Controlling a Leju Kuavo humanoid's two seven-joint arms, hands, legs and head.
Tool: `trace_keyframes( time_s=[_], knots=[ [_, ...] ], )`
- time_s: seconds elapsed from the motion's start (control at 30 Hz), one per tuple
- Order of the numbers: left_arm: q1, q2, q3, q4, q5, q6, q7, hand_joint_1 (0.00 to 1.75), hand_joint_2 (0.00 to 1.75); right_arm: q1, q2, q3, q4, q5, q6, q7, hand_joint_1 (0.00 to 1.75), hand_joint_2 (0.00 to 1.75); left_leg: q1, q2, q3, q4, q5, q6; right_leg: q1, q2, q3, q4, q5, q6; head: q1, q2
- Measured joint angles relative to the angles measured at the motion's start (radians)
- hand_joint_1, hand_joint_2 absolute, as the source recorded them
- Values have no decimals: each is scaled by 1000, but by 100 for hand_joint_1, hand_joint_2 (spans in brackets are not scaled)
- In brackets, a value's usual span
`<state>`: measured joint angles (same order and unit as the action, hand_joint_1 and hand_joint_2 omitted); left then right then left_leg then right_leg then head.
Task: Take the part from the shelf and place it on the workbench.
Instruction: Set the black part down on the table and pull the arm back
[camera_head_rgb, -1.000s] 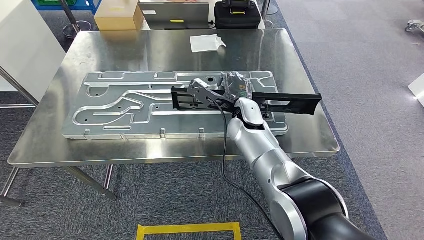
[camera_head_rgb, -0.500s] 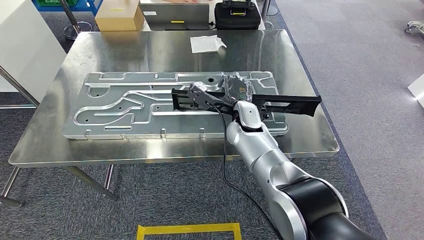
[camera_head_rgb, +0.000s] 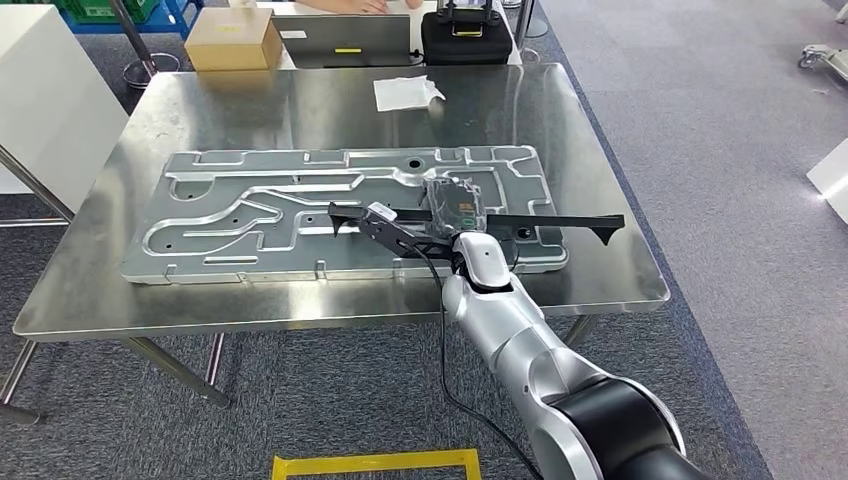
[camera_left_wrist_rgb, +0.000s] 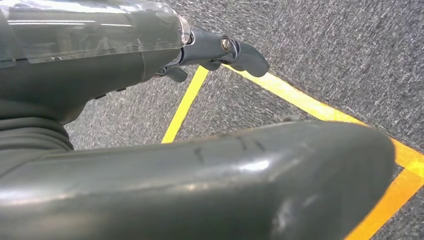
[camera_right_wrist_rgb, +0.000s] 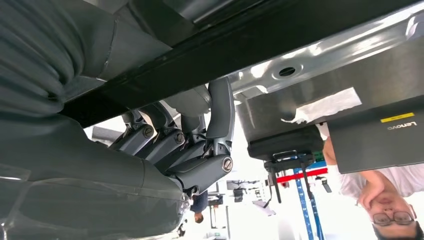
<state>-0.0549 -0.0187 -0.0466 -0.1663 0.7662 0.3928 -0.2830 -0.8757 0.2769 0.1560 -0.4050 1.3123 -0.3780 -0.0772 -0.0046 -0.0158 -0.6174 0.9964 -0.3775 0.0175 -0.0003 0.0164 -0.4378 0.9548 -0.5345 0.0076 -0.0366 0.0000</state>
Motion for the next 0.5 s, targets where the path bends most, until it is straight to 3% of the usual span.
trace_keyframes(
  time_s=[0.5],
  knots=[
    [0,-1,9,0,7,0,-17,0,0,57,3,5,-6,-15,-24,-62,175,175,3,5,5,0,-1,-2,4,3,4,0,0,-2,0,0]
  ],
)
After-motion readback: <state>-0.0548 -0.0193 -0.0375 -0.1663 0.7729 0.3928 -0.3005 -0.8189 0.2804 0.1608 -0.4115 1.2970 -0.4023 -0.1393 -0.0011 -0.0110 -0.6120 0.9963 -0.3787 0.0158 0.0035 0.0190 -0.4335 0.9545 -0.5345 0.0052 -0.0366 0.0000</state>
